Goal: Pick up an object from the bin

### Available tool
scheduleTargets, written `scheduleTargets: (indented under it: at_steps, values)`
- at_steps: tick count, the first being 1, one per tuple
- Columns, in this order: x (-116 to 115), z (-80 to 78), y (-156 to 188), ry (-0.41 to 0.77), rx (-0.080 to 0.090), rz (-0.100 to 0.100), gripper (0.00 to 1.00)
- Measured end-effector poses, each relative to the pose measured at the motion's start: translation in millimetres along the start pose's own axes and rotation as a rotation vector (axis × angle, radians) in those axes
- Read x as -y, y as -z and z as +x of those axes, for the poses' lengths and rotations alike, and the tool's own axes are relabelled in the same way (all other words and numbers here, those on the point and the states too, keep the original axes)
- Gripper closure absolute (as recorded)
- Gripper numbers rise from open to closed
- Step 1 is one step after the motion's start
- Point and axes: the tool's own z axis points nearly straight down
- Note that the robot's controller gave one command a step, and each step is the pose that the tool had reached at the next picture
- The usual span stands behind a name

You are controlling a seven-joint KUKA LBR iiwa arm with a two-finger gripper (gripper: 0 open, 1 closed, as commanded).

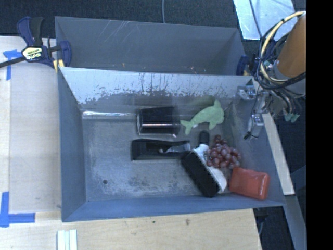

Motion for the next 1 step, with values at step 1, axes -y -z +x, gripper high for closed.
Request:
scheduleTargets:
  at_steps: [1]
  values:
    - [-0.8, -0.7, 4.8, 0.003, 0.007, 0.001, 0.0]
